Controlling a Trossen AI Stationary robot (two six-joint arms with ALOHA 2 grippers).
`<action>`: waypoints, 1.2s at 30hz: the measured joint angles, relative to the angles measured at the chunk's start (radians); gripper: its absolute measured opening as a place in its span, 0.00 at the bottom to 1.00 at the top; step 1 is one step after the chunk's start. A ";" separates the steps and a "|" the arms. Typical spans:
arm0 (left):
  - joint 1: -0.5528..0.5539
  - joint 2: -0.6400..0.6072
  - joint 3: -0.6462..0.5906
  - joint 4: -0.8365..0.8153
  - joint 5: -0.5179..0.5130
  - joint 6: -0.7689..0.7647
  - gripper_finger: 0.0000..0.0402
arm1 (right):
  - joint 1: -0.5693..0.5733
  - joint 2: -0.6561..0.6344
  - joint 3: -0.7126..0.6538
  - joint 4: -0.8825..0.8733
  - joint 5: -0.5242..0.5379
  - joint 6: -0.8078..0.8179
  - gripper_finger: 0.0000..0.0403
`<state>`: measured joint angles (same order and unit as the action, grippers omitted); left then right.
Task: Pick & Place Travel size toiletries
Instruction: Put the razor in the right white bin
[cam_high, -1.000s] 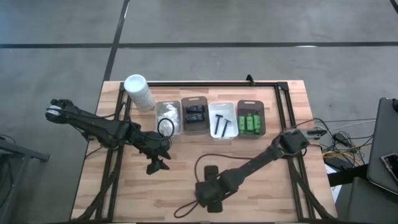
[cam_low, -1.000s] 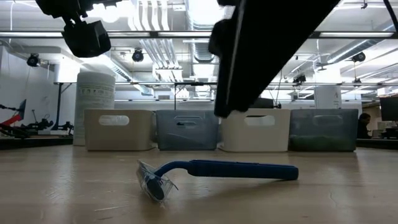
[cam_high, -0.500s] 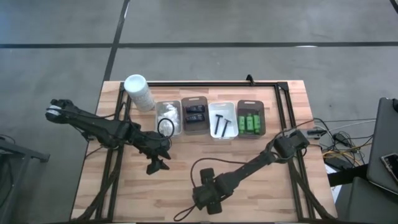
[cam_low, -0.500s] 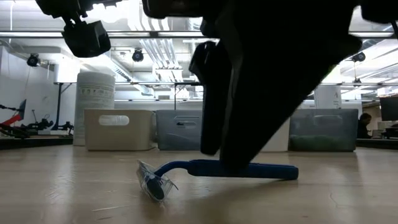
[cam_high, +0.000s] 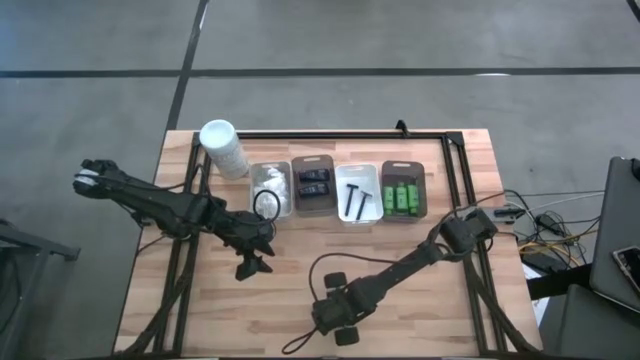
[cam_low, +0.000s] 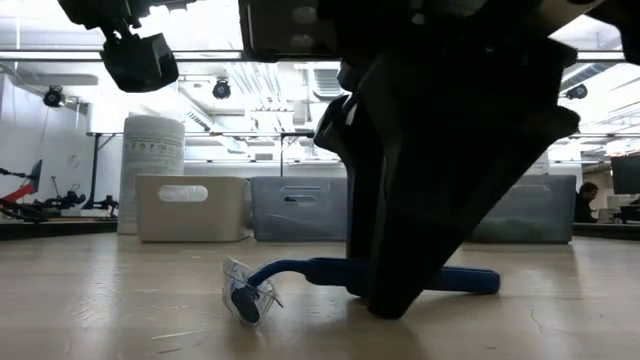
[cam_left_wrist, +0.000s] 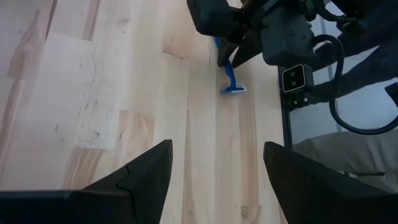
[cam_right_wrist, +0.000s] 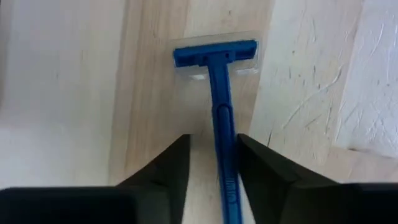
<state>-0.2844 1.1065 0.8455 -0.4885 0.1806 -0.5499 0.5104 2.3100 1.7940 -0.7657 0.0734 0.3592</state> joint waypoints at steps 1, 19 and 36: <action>0.000 0.000 0.000 0.000 0.000 0.000 0.64 | -0.001 0.000 -0.001 0.000 0.000 0.001 0.29; 0.000 0.000 0.000 0.002 -0.003 0.013 0.64 | 0.010 -0.172 -0.049 -0.249 0.148 0.582 0.08; 0.000 0.000 0.000 0.003 -0.003 0.030 0.64 | -0.365 -0.684 -0.501 -0.211 0.432 1.241 0.08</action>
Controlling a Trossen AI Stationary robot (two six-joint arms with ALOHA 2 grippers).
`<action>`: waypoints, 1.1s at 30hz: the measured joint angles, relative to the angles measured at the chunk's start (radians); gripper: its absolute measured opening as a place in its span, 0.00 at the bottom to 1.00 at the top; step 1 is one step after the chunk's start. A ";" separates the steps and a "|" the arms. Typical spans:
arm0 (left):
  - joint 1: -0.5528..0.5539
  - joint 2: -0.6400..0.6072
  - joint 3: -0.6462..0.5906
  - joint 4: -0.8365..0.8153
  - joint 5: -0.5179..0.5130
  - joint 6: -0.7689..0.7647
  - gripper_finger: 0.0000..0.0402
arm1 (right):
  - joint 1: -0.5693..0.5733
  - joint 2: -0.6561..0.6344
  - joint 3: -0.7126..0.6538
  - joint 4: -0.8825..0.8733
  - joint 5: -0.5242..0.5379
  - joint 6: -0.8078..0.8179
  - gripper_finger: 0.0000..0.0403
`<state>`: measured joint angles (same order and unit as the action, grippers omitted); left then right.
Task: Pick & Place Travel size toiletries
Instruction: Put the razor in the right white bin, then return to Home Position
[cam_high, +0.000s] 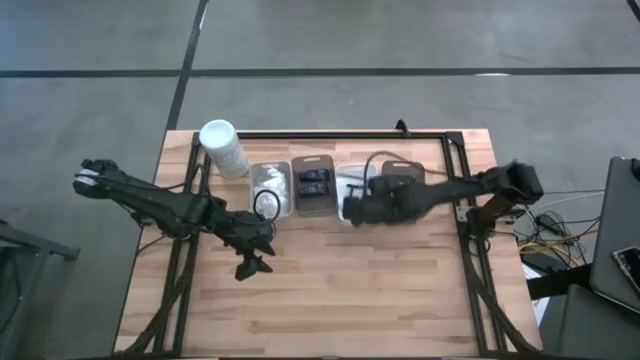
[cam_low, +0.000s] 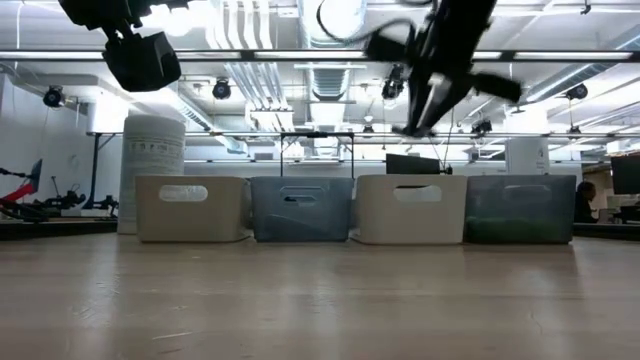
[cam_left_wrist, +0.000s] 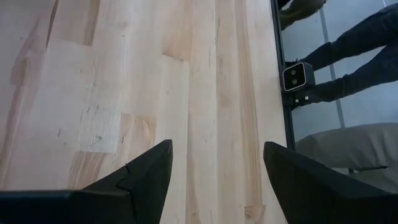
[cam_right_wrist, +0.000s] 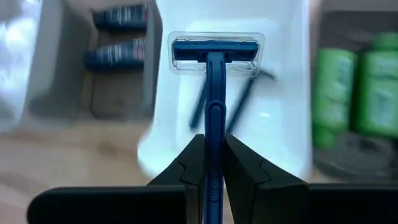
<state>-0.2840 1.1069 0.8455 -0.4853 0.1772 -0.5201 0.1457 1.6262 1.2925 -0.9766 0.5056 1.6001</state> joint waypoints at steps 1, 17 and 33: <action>0.000 0.000 0.000 0.000 0.000 0.000 0.64 | -0.038 -0.010 -0.029 0.060 -0.015 -0.033 0.08; 0.000 0.000 0.000 -0.001 0.001 -0.041 0.64 | -0.212 0.047 -0.150 0.310 -0.106 -0.194 0.27; 0.000 0.000 0.000 -0.001 0.001 -0.095 0.64 | -0.185 0.041 -0.076 0.295 -0.047 -0.326 0.70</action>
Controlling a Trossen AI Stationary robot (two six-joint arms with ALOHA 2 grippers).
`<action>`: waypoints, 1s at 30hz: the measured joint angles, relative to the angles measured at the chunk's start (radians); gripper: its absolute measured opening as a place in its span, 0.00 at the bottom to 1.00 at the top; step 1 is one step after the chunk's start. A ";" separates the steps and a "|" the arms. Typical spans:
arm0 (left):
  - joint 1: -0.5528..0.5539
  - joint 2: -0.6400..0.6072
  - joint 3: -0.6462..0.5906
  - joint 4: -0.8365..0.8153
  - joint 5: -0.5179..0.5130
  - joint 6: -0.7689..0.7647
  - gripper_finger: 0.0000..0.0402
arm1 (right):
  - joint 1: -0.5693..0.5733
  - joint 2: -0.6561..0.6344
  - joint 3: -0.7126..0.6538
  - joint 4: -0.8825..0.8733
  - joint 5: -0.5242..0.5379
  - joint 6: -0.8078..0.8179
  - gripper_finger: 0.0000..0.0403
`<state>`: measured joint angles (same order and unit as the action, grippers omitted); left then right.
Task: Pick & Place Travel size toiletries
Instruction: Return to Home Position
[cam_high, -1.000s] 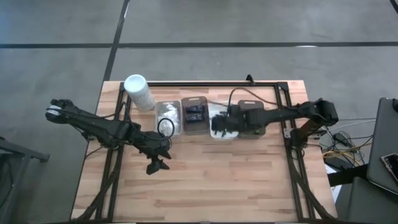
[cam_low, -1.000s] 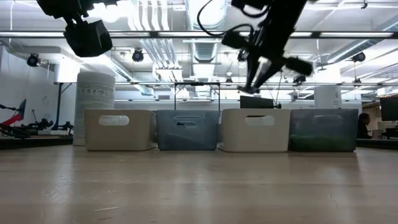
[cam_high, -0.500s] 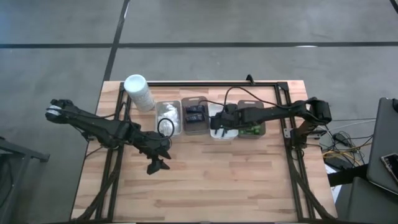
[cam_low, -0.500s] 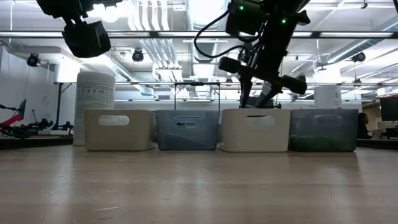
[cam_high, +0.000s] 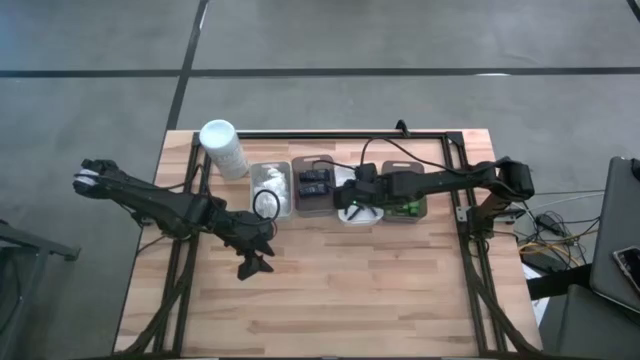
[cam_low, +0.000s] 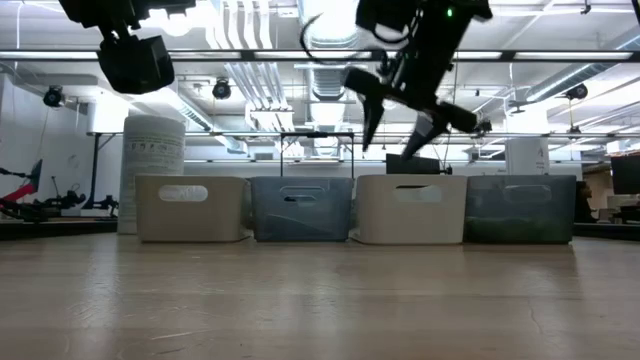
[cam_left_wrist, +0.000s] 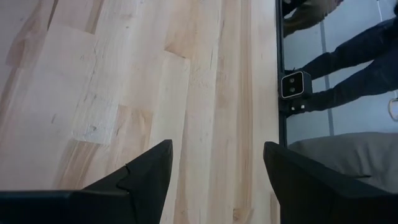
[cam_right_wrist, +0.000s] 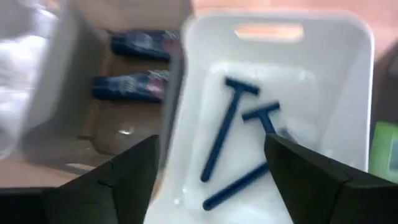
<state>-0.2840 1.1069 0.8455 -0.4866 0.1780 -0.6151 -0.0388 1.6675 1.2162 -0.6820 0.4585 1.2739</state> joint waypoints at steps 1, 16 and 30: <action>0.000 0.000 0.000 0.000 0.000 -0.008 0.64 | 0.009 -0.001 0.014 -0.003 0.023 -0.021 0.71; 0.000 0.000 0.000 0.000 0.007 -0.060 0.64 | 0.102 -0.010 0.337 -0.075 -0.166 -0.512 0.86; 0.075 -0.048 0.001 0.236 0.137 0.024 0.64 | 0.159 -0.078 0.330 0.089 -0.436 -0.664 0.90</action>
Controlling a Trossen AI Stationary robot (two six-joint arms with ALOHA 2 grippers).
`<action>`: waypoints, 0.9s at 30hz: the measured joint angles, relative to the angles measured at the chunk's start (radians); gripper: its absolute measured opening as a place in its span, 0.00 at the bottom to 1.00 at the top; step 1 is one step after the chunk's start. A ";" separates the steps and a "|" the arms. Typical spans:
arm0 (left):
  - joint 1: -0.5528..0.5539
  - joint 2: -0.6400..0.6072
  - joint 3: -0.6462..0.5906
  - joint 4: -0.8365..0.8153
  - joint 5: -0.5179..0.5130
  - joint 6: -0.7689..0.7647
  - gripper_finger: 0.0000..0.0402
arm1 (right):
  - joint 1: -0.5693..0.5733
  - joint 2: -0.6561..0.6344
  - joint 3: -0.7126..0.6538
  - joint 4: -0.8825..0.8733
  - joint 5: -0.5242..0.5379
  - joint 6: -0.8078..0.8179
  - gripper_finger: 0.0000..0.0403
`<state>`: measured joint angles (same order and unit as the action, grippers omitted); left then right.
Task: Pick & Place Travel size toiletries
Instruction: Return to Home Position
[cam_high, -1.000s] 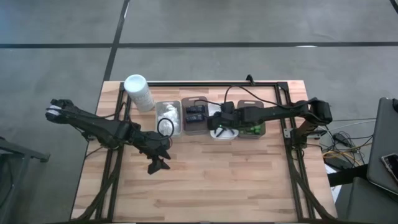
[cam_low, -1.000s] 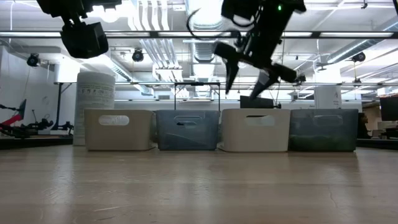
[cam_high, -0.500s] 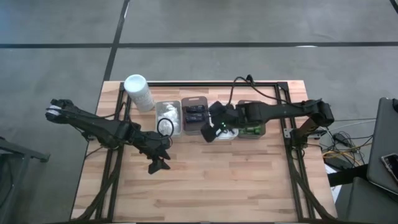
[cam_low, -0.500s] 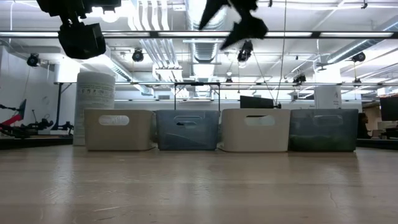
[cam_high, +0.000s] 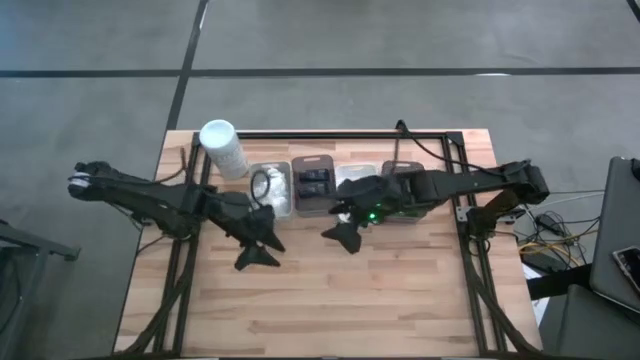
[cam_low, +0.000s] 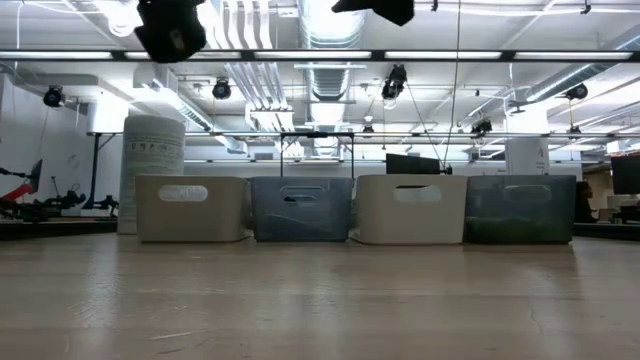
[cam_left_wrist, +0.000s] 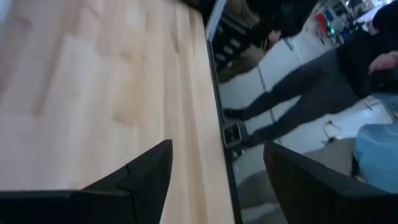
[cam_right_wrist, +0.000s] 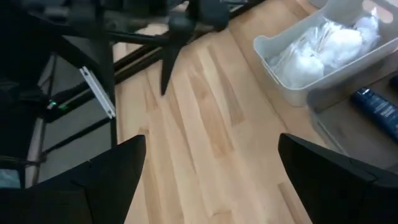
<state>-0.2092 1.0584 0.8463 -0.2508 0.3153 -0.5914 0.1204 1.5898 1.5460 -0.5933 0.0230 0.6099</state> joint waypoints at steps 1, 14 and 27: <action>0.017 -0.015 0.000 -0.001 0.005 0.017 0.64 | 0.000 -0.022 -0.030 0.020 -0.001 0.001 0.90; 0.202 -0.257 -0.003 -0.003 0.059 0.197 0.64 | 0.018 -0.525 -0.713 0.757 -0.057 -0.066 0.90; 0.327 -0.483 -0.301 0.296 0.181 0.234 0.64 | 0.019 -0.782 -1.149 1.163 -0.076 -0.043 0.82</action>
<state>0.1183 0.5758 0.5456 0.0451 0.4960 -0.3569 0.1393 0.8077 0.3968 0.5700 -0.0532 0.5671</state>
